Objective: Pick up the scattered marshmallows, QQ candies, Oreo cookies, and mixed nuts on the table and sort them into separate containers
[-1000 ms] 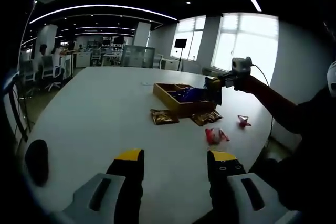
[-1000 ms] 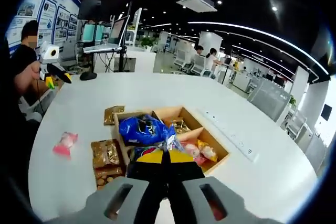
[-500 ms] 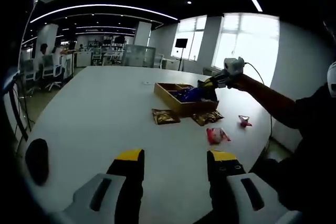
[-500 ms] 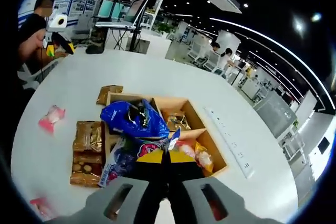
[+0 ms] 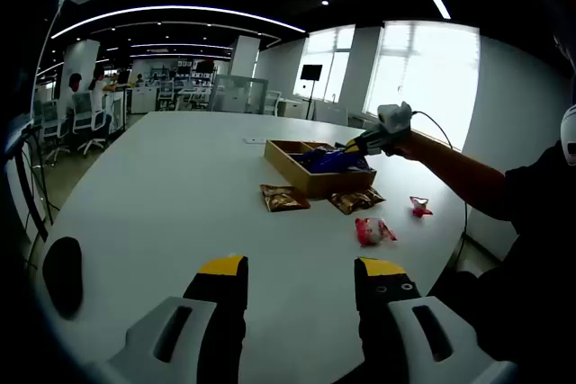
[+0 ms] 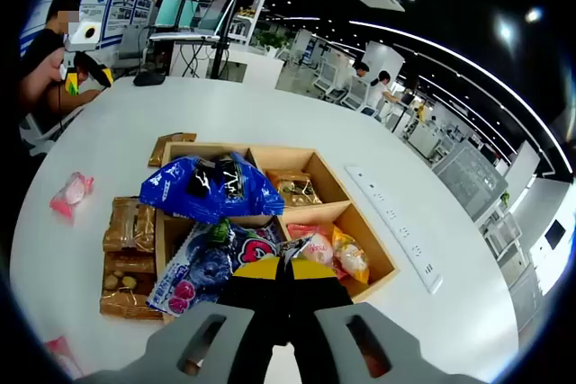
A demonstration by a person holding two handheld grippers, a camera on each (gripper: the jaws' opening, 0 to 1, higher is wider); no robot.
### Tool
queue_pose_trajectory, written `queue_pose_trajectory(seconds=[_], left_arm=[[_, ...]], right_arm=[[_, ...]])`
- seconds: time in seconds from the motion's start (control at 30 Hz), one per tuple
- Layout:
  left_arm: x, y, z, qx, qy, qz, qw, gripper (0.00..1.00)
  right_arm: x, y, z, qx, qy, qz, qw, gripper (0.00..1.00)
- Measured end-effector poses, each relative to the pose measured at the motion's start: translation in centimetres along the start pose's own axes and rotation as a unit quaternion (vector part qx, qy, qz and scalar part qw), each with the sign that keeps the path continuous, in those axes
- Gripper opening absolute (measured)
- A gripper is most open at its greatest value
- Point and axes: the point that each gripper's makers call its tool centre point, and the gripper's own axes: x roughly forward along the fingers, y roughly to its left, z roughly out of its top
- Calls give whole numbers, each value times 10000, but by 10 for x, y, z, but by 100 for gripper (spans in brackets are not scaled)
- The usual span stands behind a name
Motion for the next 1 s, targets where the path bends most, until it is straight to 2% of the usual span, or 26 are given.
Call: queue_pose_trajectory(seconds=[0.07, 0.27, 0.37, 0.57, 0.73, 1.0], left_arm=[[1, -1, 0, 6, 4, -11, 10000, 52], [2, -2, 1, 25, 6, -35, 10000, 52], [2, -3, 2, 30, -1, -48, 10000, 52], [-1, -4, 4, 47, -31, -41, 10000, 52], [-1, -3, 2, 32, -20, -22, 10000, 52], [0, -6, 3, 48, -22, -48, 10000, 52]], right_arm=[[2, 0, -4, 28, 80, -49, 10000, 0], [4, -1, -5, 51, 48, -154, 9999, 0], [3, -5, -3, 47, 101, -294, 9995, 5], [-1, -13, 0, 95, 143, -500, 9986, 21], [-5, -11, 0, 225, 151, -531, 9982, 21], [-15, -9, 9, 428, -39, -523, 9977, 21]])
